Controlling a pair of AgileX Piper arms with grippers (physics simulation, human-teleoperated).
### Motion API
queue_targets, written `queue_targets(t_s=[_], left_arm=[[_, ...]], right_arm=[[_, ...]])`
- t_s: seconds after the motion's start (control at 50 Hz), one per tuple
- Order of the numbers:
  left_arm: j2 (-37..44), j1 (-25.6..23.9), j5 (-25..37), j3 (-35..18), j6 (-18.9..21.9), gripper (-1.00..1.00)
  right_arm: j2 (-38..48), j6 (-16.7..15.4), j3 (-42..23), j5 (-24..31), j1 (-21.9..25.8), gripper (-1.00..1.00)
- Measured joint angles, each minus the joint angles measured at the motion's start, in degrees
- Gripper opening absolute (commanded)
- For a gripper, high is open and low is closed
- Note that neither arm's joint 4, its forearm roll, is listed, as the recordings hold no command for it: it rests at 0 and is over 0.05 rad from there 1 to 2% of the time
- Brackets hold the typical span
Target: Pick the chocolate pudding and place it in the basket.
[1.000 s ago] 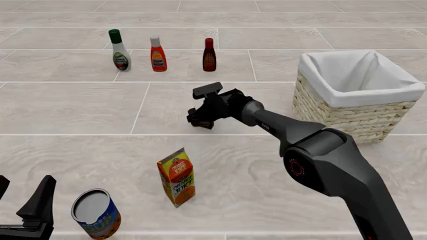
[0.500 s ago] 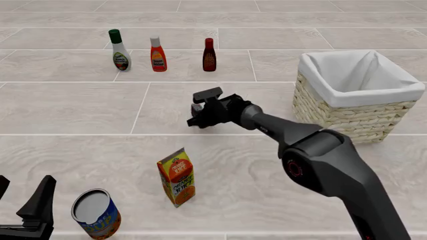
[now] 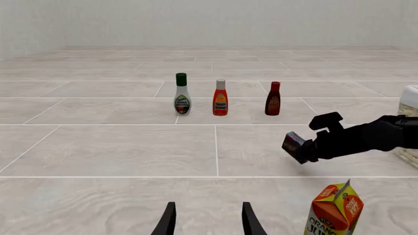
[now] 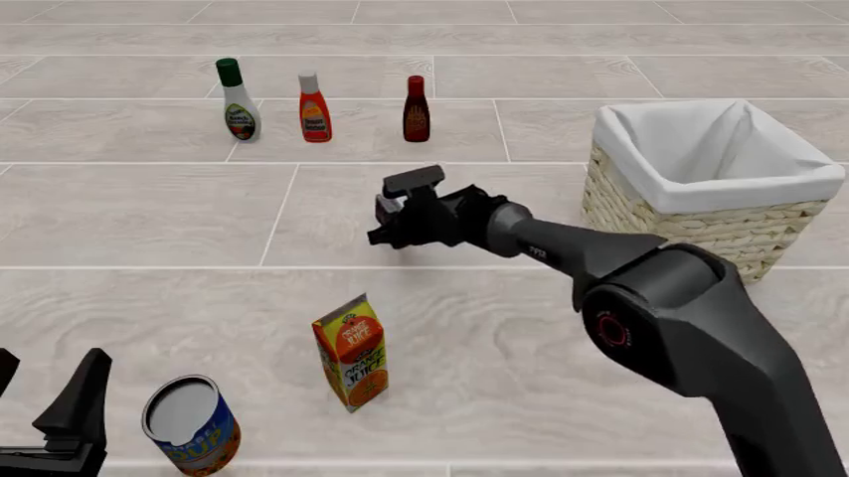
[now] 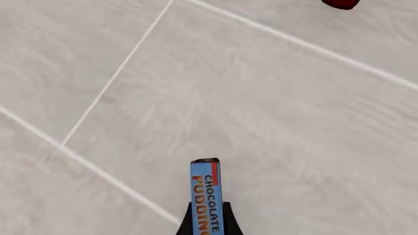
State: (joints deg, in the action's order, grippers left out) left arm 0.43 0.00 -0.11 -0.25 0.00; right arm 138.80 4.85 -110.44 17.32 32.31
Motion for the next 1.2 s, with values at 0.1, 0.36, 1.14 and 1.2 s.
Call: queue_targets(t_s=[0.1,0.36,1.14,1.2], left_arm=[[0.00,0.00,0.00,0.00,0.00,1.00],[0.00,0.00,0.00,0.00,0.00,1.00],[0.00,0.00,0.00,0.00,0.00,1.00],[0.00,0.00,0.00,0.00,0.00,1.00]], right_arm=[[-2.00,0.21,2.08,-1.00,0.11,-1.00],[-7.37,-0.35,4.48,-0.02,-0.83,-1.00],[-22.52,-1.59,4.29,8.53,-7.00,-1.00],[-23.24,-1.71,4.05,9.02,-7.78,-1.00]])
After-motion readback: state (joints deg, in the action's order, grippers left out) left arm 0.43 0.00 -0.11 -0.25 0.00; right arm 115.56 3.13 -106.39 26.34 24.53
